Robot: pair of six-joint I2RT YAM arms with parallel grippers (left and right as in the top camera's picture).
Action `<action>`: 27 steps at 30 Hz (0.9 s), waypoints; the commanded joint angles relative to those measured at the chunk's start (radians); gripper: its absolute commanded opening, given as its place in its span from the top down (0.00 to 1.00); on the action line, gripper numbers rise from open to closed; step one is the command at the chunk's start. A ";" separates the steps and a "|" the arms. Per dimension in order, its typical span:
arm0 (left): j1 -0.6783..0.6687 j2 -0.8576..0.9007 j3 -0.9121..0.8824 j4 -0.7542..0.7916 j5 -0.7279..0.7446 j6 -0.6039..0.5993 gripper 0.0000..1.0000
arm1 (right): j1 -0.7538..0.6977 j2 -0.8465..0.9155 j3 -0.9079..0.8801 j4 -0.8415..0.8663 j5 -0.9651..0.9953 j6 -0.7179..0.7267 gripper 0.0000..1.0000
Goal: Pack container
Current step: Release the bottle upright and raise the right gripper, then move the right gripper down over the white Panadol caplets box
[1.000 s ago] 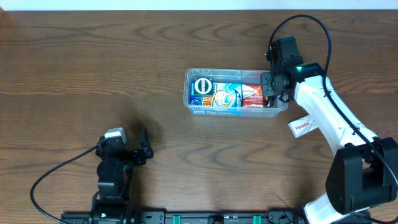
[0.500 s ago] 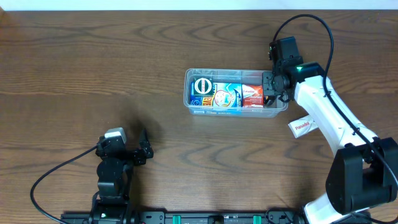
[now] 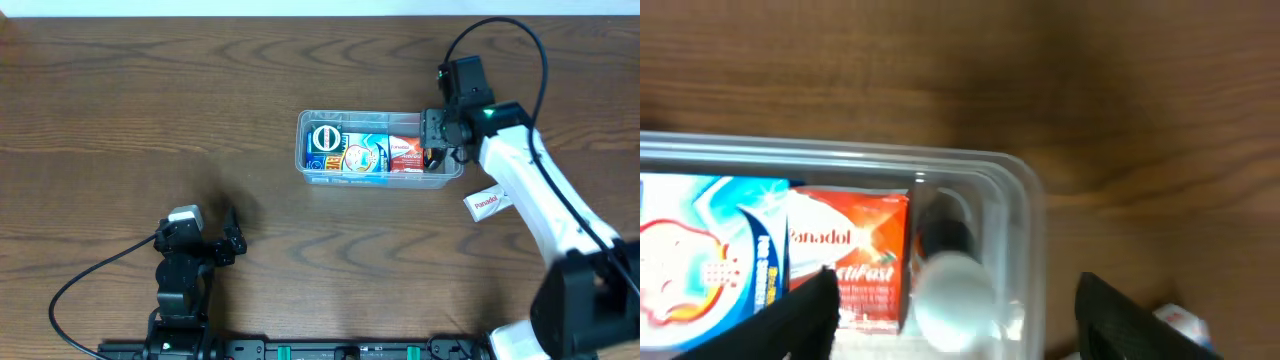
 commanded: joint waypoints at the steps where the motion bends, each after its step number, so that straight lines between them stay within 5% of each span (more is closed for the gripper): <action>1: -0.004 0.000 -0.022 -0.036 -0.015 0.006 0.02 | -0.019 -0.121 0.032 -0.046 0.082 0.030 0.23; 13: -0.004 0.000 -0.022 -0.036 -0.015 0.006 0.02 | -0.288 -0.216 0.007 -0.363 0.108 0.263 0.01; 27: -0.004 0.000 -0.022 -0.036 -0.016 0.006 0.02 | -0.359 -0.210 -0.307 -0.078 -0.017 0.501 0.01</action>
